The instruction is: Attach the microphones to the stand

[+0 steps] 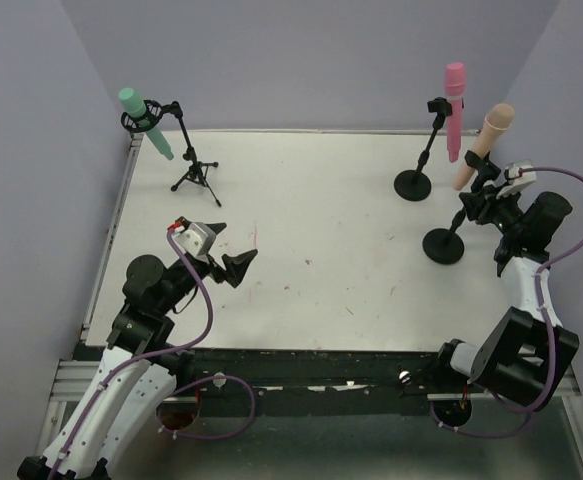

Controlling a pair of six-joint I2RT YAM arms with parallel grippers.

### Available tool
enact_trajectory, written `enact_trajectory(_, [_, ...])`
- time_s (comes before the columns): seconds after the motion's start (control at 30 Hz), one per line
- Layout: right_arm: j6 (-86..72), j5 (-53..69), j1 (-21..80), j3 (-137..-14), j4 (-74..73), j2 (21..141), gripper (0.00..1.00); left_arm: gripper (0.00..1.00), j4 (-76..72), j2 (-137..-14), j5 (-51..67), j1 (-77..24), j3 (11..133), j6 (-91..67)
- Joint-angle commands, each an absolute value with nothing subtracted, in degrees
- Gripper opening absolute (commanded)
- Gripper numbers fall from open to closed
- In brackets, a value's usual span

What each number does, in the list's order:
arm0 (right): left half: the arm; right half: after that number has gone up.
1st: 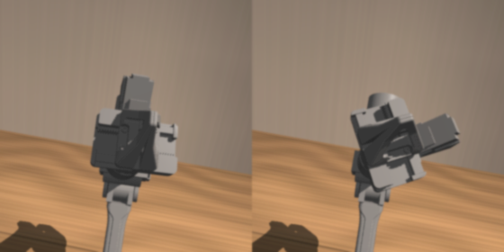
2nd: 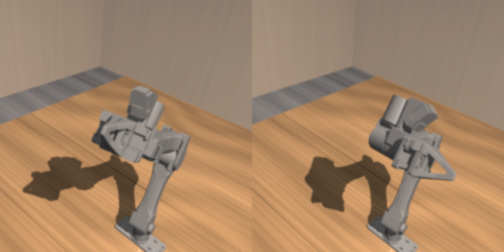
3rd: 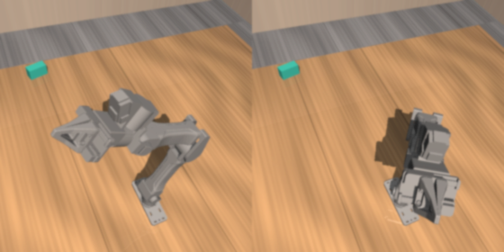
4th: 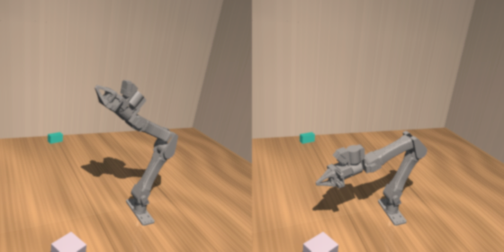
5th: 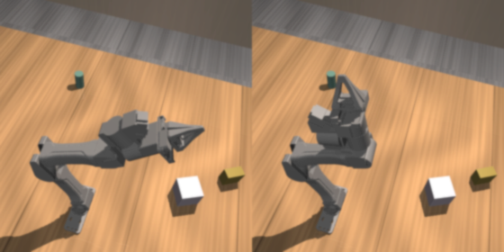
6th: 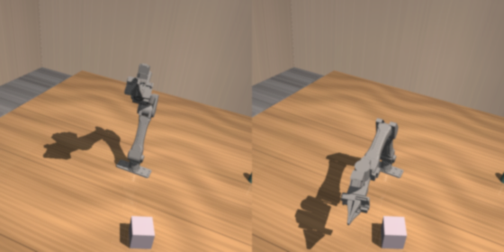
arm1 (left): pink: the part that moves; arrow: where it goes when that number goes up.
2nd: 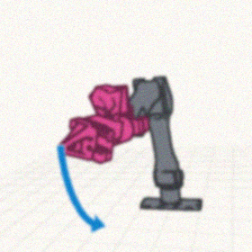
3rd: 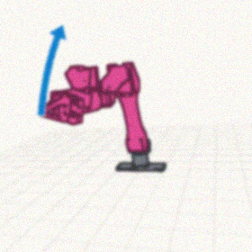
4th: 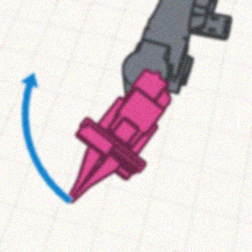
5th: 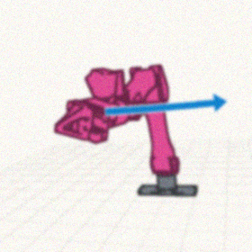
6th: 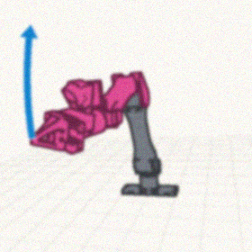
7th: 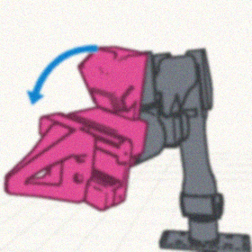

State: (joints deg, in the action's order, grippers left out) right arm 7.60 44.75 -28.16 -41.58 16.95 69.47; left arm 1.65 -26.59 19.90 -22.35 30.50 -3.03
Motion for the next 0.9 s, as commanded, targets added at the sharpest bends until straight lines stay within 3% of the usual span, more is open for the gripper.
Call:
enact_trajectory(0.0, [9.58, 49.47, -29.09, -39.38, 19.34, 67.86, 0.57, 0.98, 2.11, -25.40, 19.34, -22.15, 30.15, -3.69])
enact_trajectory(0.1, [8.88, 51.41, -30.75, -39.81, 17.06, 66.27, 0.79, 0.98, 2.11, -24.70, 19.42, -22.24, 29.97, -3.78])
enact_trajectory(0.3, [10.27, 51.51, -34.63, -44.20, 6.45, 63.55, 0.98, 0.98, 2.72, -23.82, 19.42, -22.15, 30.06, -3.96])
enact_trajectory(0.6, [26.01, 44.47, -34.72, -52.38, -27.40, 54.85, 1.00, 0.98, 3.51, -23.03, 19.33, -22.15, 30.50, -4.83])
enact_trajectory(0.87, [35.14, 55.43, -34.63, -55.55, -49.98, 51.15, 0.99, 0.98, 3.78, -22.32, 19.86, -22.32, 30.59, -5.36])
